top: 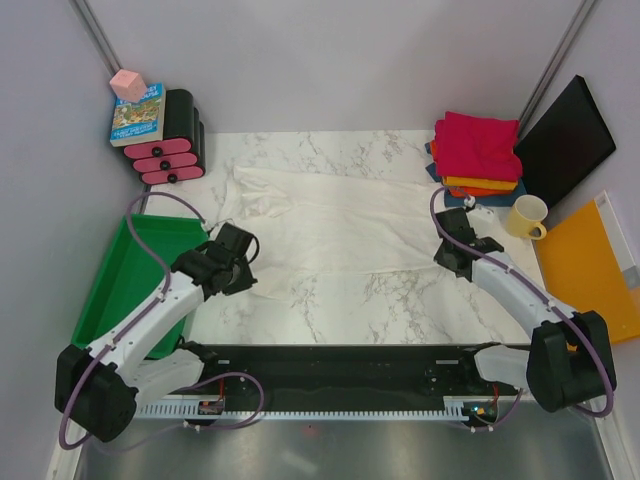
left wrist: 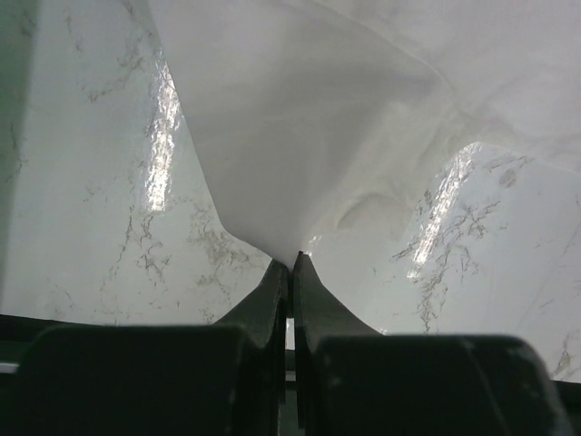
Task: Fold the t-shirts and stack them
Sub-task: Fold the other side of the tshirt into a rectangle
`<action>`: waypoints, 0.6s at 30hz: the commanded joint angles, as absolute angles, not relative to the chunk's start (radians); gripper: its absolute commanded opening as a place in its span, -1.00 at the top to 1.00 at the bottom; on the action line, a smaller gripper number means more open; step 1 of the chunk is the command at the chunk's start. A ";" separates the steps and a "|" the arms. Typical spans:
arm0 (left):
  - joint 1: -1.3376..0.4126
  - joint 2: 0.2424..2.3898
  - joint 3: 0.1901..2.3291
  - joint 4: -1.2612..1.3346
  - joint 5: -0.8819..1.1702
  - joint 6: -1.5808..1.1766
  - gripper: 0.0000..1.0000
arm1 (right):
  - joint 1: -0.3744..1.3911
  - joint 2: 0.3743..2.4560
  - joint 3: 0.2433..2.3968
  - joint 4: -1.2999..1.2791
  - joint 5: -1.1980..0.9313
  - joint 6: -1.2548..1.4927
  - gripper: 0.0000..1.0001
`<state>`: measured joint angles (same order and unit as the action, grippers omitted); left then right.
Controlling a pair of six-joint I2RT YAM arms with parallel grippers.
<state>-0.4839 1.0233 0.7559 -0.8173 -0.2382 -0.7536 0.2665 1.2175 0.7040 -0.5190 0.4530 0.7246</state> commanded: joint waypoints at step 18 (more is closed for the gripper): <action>-0.390 1.331 1.144 -0.624 -0.443 -0.555 0.97 | 0.233 1.451 1.127 -0.538 0.598 0.649 1.00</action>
